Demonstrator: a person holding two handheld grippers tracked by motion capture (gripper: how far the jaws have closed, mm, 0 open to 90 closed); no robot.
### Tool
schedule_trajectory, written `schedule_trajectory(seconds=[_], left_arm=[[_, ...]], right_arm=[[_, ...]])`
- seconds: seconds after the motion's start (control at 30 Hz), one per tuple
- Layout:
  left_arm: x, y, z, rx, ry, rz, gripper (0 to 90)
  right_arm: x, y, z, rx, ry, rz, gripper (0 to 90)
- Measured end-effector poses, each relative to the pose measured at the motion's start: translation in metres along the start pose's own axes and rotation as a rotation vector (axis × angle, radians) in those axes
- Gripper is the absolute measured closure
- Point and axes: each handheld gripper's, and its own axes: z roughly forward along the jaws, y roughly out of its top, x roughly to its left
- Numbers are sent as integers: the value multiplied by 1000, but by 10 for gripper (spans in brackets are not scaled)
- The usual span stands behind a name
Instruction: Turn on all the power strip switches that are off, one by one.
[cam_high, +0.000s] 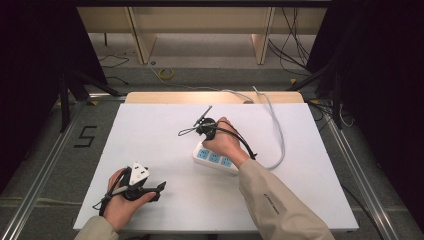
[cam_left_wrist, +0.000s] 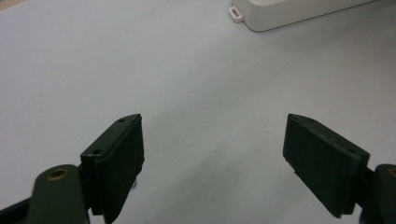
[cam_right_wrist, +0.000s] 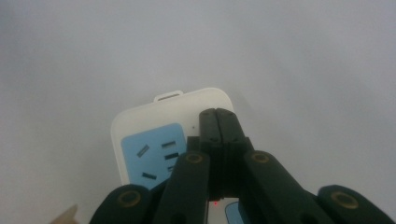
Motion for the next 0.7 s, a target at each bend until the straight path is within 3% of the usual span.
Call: schedule_trajectory(seconds=[0.7], left_arm=[[0,0,0,2,-1,3,205]], right_arm=[[0,0,2,-7,1,17,900]])
